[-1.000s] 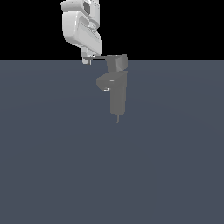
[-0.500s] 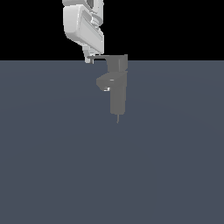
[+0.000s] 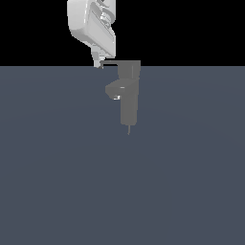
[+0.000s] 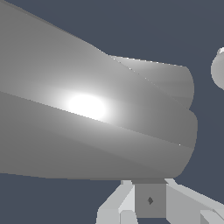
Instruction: Turn on the faucet by rotating a designated handle.
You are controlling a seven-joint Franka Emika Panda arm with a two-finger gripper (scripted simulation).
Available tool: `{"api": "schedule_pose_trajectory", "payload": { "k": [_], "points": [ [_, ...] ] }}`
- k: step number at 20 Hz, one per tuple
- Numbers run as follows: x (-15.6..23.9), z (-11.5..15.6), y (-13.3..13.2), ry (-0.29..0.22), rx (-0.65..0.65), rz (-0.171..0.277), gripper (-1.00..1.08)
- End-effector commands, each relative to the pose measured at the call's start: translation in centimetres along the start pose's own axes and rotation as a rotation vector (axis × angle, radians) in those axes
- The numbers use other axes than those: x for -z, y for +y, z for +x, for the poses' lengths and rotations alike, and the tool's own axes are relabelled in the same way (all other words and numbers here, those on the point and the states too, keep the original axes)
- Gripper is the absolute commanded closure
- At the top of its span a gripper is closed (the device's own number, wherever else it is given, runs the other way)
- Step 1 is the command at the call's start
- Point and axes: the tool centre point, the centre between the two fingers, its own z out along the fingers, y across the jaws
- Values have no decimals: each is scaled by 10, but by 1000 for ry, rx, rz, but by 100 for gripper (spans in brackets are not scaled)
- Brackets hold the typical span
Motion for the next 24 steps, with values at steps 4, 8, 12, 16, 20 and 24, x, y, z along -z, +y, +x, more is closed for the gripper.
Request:
{"api": "schedule_pose_trajectory", "payload": {
  "k": [4,8,12,16,20,24],
  "points": [
    [0,5,7,1,1,-1,108],
    [1,28,8,1,0,0,108],
    [2,52,10,0,-2,2,108],
    [3,78,11,-1,-4,3,108],
    [3,104,12,-1,-6,4,108],
    [1,93,16,2,26,-1,108]
  ]
}}
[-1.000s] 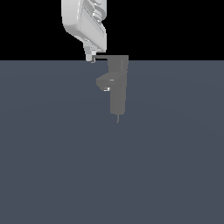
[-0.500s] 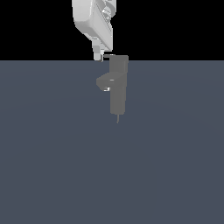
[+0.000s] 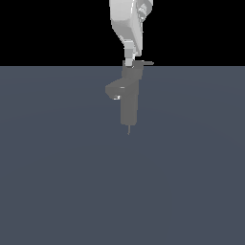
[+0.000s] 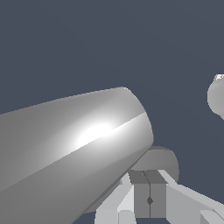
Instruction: Turn on the faucet by rotating a designated handle.
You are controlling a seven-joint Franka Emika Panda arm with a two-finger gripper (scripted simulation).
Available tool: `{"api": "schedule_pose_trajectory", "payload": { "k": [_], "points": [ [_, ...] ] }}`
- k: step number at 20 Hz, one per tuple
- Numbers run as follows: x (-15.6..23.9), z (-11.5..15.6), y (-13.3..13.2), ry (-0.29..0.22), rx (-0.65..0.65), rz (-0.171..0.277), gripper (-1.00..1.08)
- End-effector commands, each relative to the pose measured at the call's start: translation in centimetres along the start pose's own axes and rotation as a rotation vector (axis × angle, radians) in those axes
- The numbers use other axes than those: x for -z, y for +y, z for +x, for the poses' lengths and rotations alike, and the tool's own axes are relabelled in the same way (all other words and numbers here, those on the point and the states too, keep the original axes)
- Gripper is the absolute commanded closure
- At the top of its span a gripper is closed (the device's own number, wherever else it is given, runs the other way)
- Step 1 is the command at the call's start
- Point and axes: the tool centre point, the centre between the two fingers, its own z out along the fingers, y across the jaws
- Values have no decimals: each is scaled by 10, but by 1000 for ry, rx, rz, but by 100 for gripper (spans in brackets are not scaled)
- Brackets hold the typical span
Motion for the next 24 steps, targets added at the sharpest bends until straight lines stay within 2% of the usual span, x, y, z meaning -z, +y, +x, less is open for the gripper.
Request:
{"api": "schedule_pose_trajectory", "payload": {
  "k": [1,24],
  "points": [
    [0,4,-3,1,0,0,108],
    [3,95,-69,-2,-29,6,108]
  ]
}}
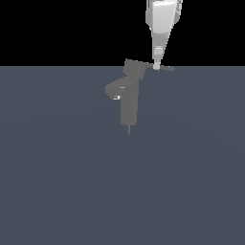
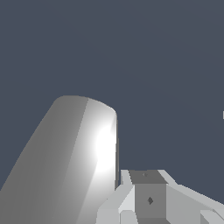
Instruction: Turn on the faucet by rotating a designated handle.
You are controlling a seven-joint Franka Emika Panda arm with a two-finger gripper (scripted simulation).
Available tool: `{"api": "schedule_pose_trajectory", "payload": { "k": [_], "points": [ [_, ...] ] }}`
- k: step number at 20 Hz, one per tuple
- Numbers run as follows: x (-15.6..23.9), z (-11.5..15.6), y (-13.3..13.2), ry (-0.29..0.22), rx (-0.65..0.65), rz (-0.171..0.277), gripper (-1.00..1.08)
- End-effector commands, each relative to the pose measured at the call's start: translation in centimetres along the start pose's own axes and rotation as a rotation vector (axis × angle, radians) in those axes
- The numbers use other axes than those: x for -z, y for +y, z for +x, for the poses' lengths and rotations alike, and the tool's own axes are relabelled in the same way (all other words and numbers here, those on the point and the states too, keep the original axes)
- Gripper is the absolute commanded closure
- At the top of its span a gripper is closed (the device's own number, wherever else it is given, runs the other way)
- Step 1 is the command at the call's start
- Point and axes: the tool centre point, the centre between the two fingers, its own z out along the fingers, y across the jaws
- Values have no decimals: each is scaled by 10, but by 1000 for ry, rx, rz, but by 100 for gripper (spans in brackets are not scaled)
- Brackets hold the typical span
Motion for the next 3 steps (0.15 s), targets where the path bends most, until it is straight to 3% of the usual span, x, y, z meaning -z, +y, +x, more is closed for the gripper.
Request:
{"api": "schedule_pose_trajectory", "payload": {
  "k": [1,3],
  "points": [
    [0,31,-8,1,-39,2,108],
    [0,35,-10,1,-40,2,108]
  ]
}}
